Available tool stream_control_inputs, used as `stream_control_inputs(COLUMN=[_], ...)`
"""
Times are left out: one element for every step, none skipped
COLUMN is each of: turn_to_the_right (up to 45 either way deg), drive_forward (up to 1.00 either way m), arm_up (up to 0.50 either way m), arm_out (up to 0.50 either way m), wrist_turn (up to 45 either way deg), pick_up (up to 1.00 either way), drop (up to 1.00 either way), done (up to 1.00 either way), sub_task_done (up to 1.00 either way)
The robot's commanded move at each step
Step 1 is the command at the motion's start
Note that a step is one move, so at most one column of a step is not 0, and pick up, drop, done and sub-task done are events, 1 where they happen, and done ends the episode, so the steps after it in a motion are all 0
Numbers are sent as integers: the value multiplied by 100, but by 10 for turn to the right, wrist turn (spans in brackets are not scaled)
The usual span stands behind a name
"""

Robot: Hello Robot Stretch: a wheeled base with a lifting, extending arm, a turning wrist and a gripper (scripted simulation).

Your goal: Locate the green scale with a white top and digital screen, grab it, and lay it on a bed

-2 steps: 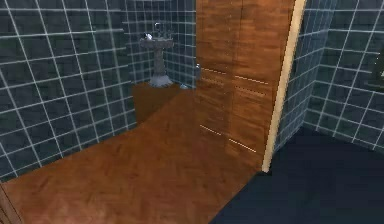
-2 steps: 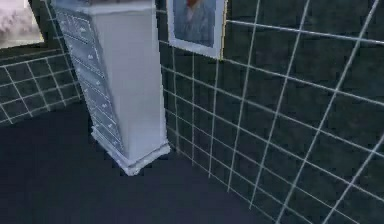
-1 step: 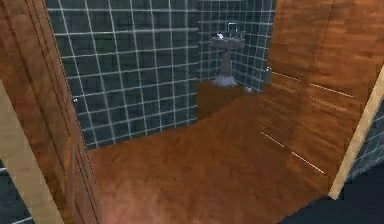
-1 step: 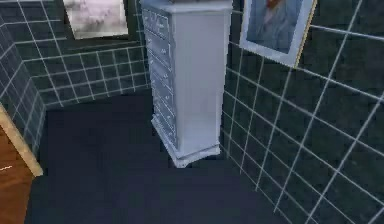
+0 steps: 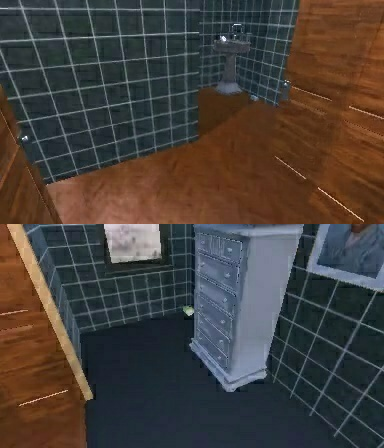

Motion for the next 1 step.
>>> stream_control_inputs(turn_to_the_right=[150], drive_forward=[0], arm_up=[0], arm_out=[0], wrist_turn=[0], pick_up=[0], drop=[0], done=[0], sub_task_done=[0])
